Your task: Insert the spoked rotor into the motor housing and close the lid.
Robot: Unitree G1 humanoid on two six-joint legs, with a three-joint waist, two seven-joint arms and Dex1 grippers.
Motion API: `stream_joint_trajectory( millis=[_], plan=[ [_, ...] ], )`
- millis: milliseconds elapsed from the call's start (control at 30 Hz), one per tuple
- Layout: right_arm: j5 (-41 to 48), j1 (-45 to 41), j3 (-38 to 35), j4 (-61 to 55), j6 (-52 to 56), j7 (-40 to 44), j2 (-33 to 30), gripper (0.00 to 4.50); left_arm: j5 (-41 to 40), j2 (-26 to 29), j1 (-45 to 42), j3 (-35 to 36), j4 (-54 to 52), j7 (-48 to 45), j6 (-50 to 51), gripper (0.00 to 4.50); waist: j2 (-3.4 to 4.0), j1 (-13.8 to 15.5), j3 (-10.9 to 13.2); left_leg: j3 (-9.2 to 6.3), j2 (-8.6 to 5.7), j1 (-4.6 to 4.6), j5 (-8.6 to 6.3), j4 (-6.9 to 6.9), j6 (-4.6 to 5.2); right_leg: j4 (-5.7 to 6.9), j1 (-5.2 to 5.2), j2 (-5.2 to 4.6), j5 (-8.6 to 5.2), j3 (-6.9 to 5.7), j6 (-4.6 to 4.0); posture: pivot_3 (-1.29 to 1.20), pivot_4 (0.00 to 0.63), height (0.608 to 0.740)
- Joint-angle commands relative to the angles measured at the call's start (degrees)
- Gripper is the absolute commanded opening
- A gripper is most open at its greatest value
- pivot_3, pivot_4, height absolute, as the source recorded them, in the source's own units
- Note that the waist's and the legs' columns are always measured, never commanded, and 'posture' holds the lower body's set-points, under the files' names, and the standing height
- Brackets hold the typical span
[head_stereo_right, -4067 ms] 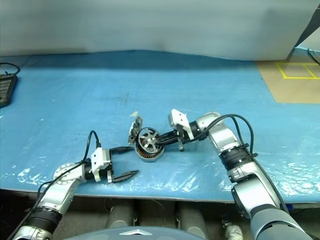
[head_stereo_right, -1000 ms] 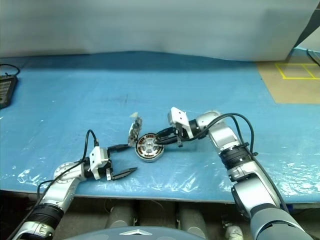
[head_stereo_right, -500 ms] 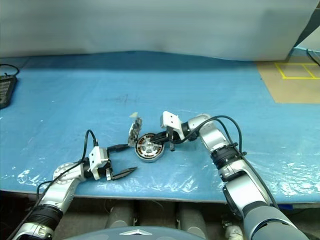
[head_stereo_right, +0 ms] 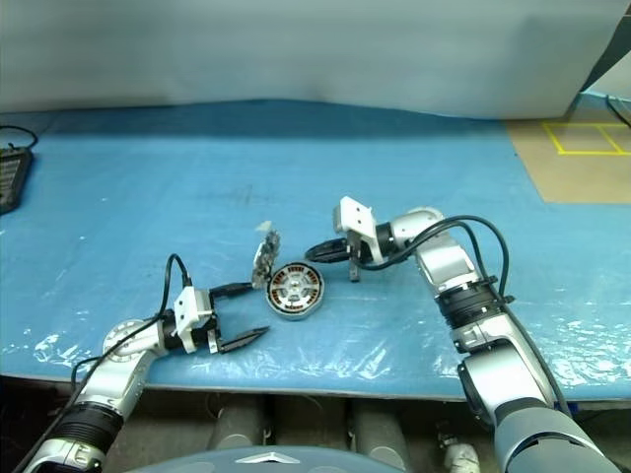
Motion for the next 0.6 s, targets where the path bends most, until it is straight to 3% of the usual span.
stream_joint_trajectory(
  millis=[33,200,300,433,567,600],
  plan=[
    [-1.1,-1.7,-0.7,0.0,-2.8,-0.5,-1.0,0.05,-0.4,0.5,0.3,1.1,-0.6,0.3,0.2,4.5,0.0,0.0,0.0,0.0,0.0,0.0,0.0,0.0,0.0,0.0,0.0,0.0,0.0,0.0,0.01,0.0,0.15,0.74],
    [-5.3,-6.8,-0.3,4.6,-10.2,-3.0,-1.5,0.05,-0.6,0.6,0.6,1.8,-0.8,0.7,0.3,4.5,0.01,-0.2,0.0,0.01,-0.01,-0.03,0.0,0.02,0.0,0.03,-0.07,0.0,0.01,0.02,-0.01,0.0,0.15,0.74],
    [-7.2,-10.8,0.1,8.2,-15.3,-2.4,-2.1,0.59,-0.6,0.6,0.9,2.0,-0.9,1.0,0.3,4.5,0.01,-0.1,0.0,0.03,-0.01,-0.07,0.0,0.02,0.0,0.04,-0.11,0.0,0.01,0.02,-0.02,0.0,0.15,0.74],
    [-8.7,-17.5,-0.6,14.7,-20.0,-4.3,-0.3,1.89,-0.6,0.4,1.5,2.6,-1.2,1.9,0.1,4.5,0.01,-0.4,0.0,0.1,-0.01,-0.17,0.0,0.01,0.0,0.04,-0.2,0.0,0.03,0.02,-0.05,0.0,0.15,0.74],
    [-4.2,-20.9,-2.3,16.8,-16.8,-1.9,3.9,1.89,-0.6,0.1,2.5,3.1,-1.8,3.0,0.1,4.5,0.01,-0.9,0.0,0.13,0.01,-0.23,0.0,0.02,0.0,0.07,-0.26,0.02,0.02,0.01,-0.08,0.0,0.15,0.74],
    [-3.2,-21.3,-2.8,17.0,-15.0,-2.3,5.4,1.44,-0.6,0.1,2.7,3.2,-2.0,3.3,0.1,4.5,0.01,-1.1,0.0,0.13,0.01,-0.24,0.0,0.02,0.0,0.08,-0.27,0.02,0.02,0.01,-0.09,0.0,0.15,0.74]
  ],
)
